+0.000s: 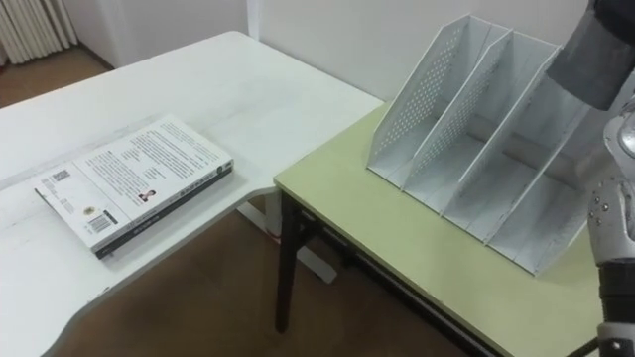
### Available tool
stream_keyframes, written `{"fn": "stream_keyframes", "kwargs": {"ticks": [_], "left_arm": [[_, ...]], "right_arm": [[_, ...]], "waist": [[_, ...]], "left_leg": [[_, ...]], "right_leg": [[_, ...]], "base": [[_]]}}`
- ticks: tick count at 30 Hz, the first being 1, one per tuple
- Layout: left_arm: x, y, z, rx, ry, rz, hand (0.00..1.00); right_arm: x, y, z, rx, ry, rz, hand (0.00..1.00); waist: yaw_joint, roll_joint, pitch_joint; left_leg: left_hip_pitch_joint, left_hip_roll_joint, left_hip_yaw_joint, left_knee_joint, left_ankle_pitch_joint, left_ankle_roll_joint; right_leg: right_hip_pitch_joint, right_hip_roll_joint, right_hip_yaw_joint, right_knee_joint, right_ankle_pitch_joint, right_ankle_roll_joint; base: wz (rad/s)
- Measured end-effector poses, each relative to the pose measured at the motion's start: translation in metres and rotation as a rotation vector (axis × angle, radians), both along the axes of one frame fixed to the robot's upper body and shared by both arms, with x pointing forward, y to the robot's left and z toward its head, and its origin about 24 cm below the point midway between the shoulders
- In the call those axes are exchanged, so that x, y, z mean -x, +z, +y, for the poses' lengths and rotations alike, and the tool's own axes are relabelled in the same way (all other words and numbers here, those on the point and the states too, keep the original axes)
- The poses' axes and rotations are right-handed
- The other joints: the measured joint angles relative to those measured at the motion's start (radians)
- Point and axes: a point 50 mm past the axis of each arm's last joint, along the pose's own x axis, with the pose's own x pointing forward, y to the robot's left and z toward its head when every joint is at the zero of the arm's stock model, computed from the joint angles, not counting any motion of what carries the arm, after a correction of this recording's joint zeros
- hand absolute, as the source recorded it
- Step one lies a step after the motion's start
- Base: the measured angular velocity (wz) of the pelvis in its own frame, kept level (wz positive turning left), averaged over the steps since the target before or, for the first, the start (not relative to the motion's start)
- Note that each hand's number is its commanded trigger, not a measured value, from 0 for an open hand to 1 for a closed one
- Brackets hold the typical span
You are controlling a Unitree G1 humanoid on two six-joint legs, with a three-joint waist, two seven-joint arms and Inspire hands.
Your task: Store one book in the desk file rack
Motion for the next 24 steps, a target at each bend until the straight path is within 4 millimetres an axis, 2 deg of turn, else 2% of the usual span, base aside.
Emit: {"fn": "stream_keyframes", "kwargs": {"ticks": [10, 17, 24], "left_arm": [[0.0005, -0.0002, 0.0005, -0.009, 0.004, 0.010, 0.00], [0.0003, -0.0006, 0.0003, -0.010, 0.006, 0.023, 0.00], [-0.0008, -0.0003, 0.0005, -0.014, 0.000, 0.023, 0.00]], "right_arm": [[-0.0014, -0.0052, -0.0011, -0.037, 0.010, 0.023, 1.00], [-0.0015, -0.0052, -0.0011, -0.037, 0.011, 0.024, 1.00], [-0.0028, -0.0069, -0.0007, -0.070, 0.045, 0.024, 1.00]], "waist": [[-0.002, 0.006, 0.0014], [-0.005, 0.019, 0.0009], [-0.004, 0.021, 0.0005]], "left_leg": [[-0.003, 0.000, -0.001, 0.000, 0.000, 0.000], [-0.006, 0.000, -0.003, 0.000, 0.000, 0.000], [-0.010, 0.000, -0.008, 0.001, 0.000, 0.000]], "right_leg": [[0.000, -0.002, -0.009, -0.001, 0.000, 0.000], [-0.001, -0.003, -0.013, -0.002, 0.000, 0.000], [-0.003, -0.003, -0.019, -0.003, 0.000, 0.000]], "base": [[0.00], [0.00], [0.01]]}}
